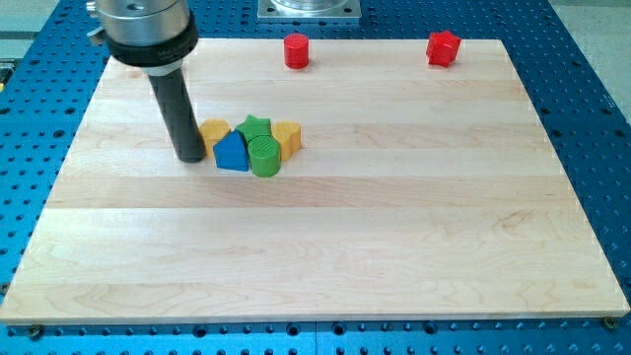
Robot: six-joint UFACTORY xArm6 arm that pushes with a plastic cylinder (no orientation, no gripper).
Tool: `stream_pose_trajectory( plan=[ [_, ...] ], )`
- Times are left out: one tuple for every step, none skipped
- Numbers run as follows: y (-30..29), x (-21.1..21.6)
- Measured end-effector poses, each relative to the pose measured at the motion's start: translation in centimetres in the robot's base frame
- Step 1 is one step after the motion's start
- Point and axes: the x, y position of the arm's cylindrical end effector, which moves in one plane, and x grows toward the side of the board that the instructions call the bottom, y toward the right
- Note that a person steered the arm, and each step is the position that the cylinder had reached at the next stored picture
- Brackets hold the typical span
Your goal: Place the hexagon to the top left of the green star
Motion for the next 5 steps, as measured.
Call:
stream_pose_trajectory(
  plan=[
    [-0.2,-1.5],
    [0.6,-3.8],
    [-6.5,-5.7],
    [-15.4,-8.4],
    [-14.0,-14.8]
  ],
)
